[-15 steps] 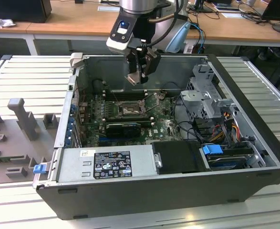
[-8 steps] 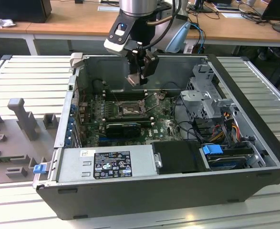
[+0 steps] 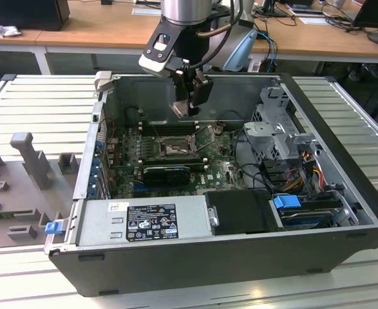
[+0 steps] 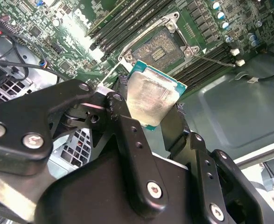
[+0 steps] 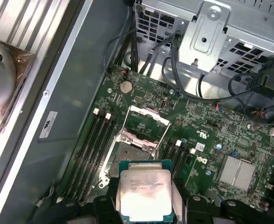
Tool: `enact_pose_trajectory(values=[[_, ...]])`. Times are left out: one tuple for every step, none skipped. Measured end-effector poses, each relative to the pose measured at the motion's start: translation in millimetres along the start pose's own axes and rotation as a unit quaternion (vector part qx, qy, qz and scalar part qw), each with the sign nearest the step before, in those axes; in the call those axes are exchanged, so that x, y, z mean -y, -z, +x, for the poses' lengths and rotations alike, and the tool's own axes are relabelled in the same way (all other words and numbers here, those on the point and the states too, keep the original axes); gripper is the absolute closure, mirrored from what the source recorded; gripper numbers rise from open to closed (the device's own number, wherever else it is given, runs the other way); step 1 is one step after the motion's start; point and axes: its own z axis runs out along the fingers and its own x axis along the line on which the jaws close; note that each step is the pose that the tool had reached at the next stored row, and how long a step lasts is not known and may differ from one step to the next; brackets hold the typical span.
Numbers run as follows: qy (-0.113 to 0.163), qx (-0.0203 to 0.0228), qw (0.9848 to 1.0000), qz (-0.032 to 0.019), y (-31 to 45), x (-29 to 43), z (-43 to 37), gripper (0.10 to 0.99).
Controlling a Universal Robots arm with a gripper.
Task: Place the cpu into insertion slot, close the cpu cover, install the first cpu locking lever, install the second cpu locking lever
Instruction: 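Place the cpu into insertion slot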
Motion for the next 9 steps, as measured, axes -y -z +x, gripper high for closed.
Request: enact_pose_trajectory(values=[[-0.001,0.0001,1.0000,-0.0001,-0.2,0.0,0.2,0.561],[-0.002,0.0003,1.0000,-0.0002,-0.7,0.0,0.2,0.561],[-0.003,0.0002,1.0000,-0.0003,-1.1,0.0,0.2,0.561],[-0.005,-0.0014,1.0000,-0.0011,-2.0,0.2,0.2,0.561],[-0.006,-0.0024,1.0000,-0.0015,-2.4,0.2,0.2,0.561],[-0.006,-0.0024,1.0000,-0.0015,-2.6,0.0,0.4,0.561],[-0.007,-0.0022,1.0000,-0.0017,-2.7,-0.1,0.8,0.561],[-0.008,-0.0022,1.0000,-0.0018,-2.9,-0.1,0.8,0.561],[-0.009,-0.0021,1.0000,-0.0019,-3.1,-0.2,1.0,0.561]])
